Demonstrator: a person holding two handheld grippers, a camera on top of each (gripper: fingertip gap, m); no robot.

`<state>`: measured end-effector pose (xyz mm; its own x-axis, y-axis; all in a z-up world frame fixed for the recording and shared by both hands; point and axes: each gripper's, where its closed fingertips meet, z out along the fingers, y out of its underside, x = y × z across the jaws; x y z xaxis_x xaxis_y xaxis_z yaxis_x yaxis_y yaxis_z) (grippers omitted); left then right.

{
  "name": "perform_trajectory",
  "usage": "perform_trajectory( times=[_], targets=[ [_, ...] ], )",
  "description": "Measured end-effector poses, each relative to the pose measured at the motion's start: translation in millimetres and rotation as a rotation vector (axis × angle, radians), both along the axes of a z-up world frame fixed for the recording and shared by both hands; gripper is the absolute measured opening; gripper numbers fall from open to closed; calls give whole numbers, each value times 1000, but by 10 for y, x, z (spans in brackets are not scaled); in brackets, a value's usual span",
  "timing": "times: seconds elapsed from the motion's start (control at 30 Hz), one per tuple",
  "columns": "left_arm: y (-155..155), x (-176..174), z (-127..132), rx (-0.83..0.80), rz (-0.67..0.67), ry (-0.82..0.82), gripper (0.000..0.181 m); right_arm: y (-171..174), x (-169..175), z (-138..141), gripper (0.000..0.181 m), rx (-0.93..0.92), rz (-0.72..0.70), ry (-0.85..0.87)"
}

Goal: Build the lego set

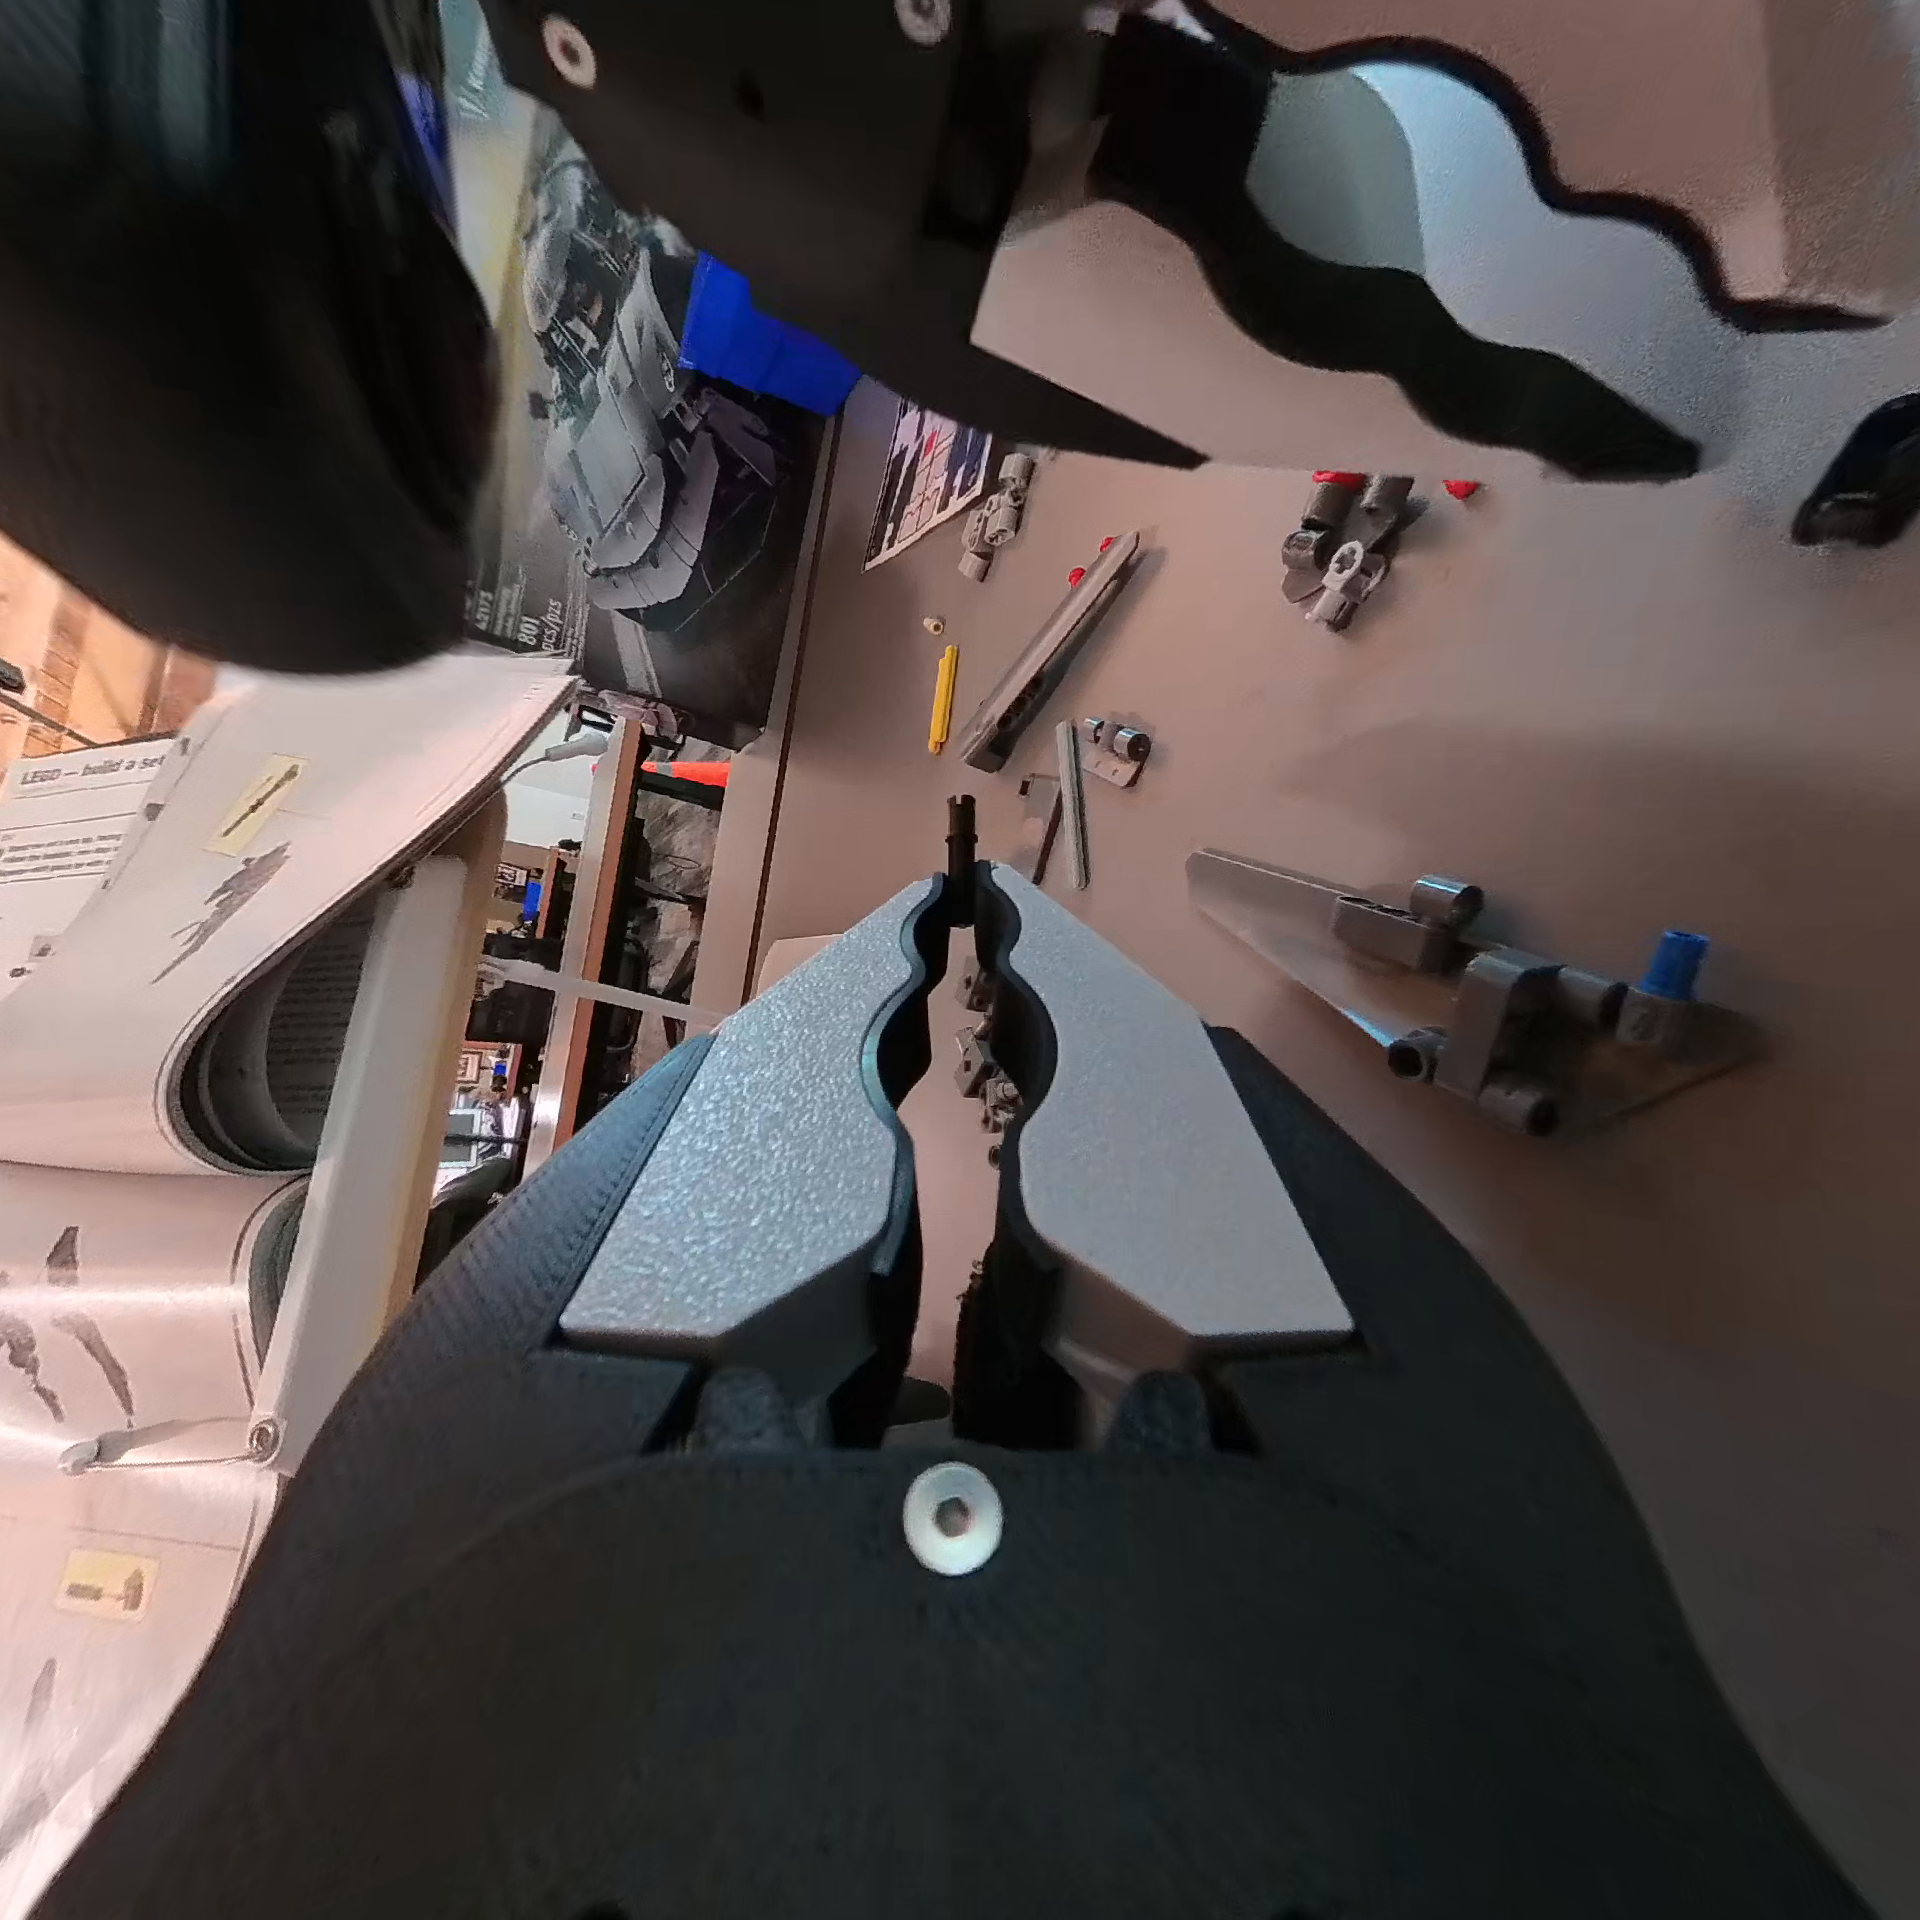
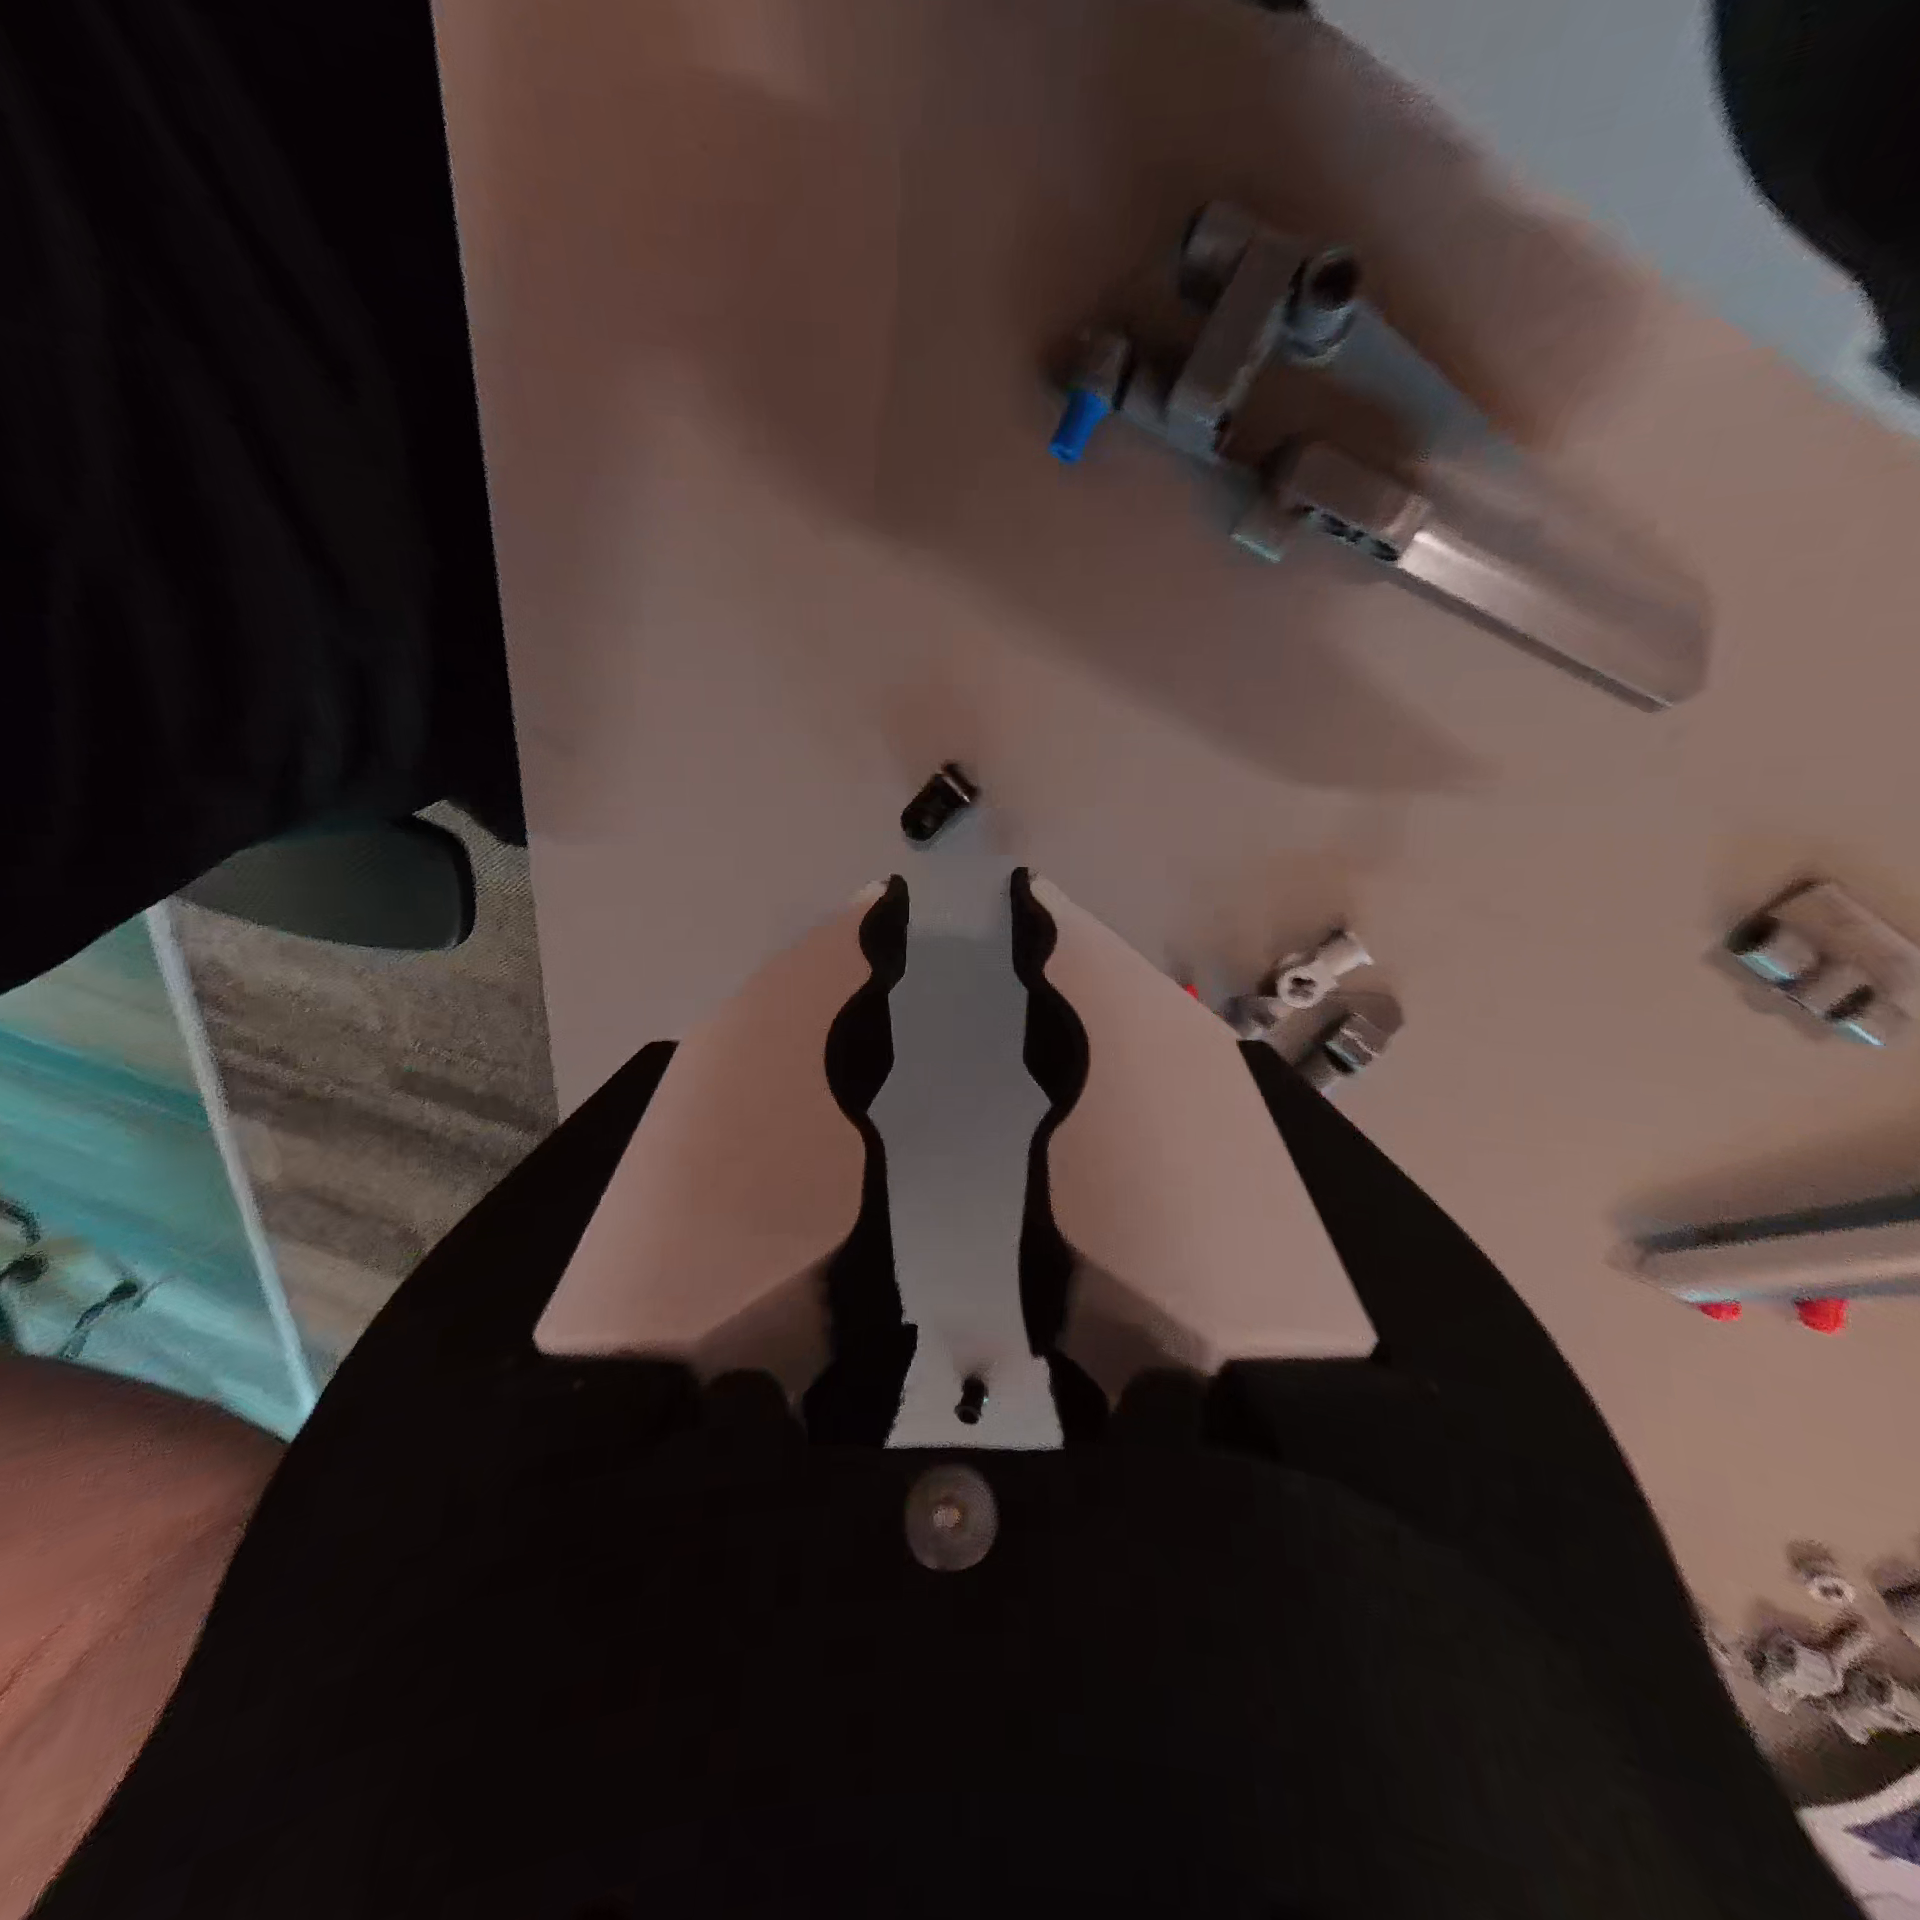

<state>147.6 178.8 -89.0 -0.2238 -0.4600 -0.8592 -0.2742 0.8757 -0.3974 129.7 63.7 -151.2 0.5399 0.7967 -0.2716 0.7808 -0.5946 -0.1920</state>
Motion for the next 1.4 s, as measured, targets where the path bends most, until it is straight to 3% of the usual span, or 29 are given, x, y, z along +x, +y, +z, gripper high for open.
perform_trajectory(
  times=[0.23, 0.5, 0.77, 1.07, 1.23, 1.4],
  targets=[
    [-32, -4, 4, -2, -12, 3, 1, 11, -29, 102, 16, 238, -11, 4],
    [-52, 12, -53, 12, -13, 17, 0, -41, -119, -56, 17, 306, -46, 49],
    [-55, 9, -51, 13, -16, 17, 1, -144, -370, 6, 16, 314, -27, 157],
    [-66, 4, -39, 17, -18, 13, 1, -195, -371, -33, 12, 326, -37, 130],
    [-88, -1, 5, 15, -27, -5, 0, -65, -234, 255, 12, 448, -127, 203],
    [-82, 1, 16, 20, -25, -13, 1, 340, -13, 648, 15, 681, -300, 296]
  ],
)
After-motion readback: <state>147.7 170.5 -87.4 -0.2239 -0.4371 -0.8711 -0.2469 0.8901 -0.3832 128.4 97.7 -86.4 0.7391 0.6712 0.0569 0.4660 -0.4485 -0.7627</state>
